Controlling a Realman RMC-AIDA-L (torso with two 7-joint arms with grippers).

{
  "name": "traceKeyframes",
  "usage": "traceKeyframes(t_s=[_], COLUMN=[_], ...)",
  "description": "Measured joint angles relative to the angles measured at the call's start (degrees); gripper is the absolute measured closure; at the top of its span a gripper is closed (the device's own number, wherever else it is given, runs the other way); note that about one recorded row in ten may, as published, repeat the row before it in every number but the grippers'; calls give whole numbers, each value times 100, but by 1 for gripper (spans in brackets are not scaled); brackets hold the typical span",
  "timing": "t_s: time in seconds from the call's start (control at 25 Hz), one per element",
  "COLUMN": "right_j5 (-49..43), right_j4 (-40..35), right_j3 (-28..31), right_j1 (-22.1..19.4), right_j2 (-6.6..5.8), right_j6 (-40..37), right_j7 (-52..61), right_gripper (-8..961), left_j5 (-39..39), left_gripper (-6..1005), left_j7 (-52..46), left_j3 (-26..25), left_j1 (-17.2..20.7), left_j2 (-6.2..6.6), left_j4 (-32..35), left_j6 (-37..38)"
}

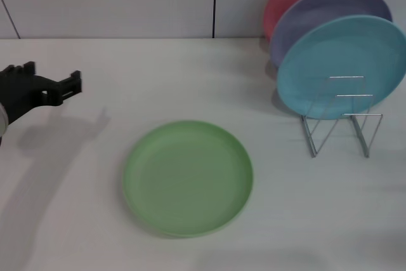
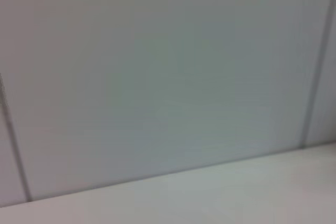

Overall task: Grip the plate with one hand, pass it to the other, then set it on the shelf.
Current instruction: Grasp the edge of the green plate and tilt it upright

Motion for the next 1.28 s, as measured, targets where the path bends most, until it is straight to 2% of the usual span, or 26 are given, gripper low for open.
traceKeyframes(t_s=[0.08,0.12,0.24,0.32,0.36,0.44,0.52,0.64,0.72,0.76,0.8,0.96,1.0,1.08,1.28], right_j5=[-9,-21,-36,-37,-39,-39,-40,-40,-40,-43,-48,-55,-56,-57,-57], right_j4=[-7,-9,-15,-17,-17,-17,-17,-17,-9,-4,0,-1,-1,1,17], right_j3=[-15,-24,-28,-35,-46,-59,-67,-70,-74,-75,-78,-81,-81,-81,-80], right_j1=[13,21,53,74,87,101,113,128,154,171,190,223,227,228,233], right_j2=[0,0,1,5,7,11,15,20,20,19,17,17,17,19,18], right_j6=[55,67,97,104,107,108,108,108,108,108,108,109,108,108,107], right_j7=[1,2,1,-11,-16,-18,-21,-24,-27,-30,-33,-38,-39,-39,-42], right_gripper=[134,134,134,134,133,133,133,133,133,133,133,133,133,133,133], left_j5=[1,1,2,2,2,3,3,28,28,91,506,638,788,814,824], left_gripper=[137,137,137,137,136,136,136,136,136,136,136,136,136,136,136], left_j7=[68,68,63,63,58,53,53,-1,-1,-95,-397,-531,-863,-1008,-1168], left_j3=[-65,-65,-81,-81,-73,-91,-91,-139,-139,-172,-155,-143,-158,-165,-63], left_j1=[-31,-31,-152,-152,-218,-318,-318,-490,-490,-582,-750,-823,-1037,-1135,-1241], left_j2=[-20,-20,-23,-23,-28,-31,-31,-32,-32,-34,-35,-40,-41,-39,-51], left_j4=[-252,-252,-625,-625,-718,-736,-736,-651,-651,-640,-578,-514,-333,-214,-66], left_j6=[-455,-455,-1334,-1334,-1693,-2089,-2089,-2685,-2685,-2953,-3323,-3434,-3691,-3768,-3790])
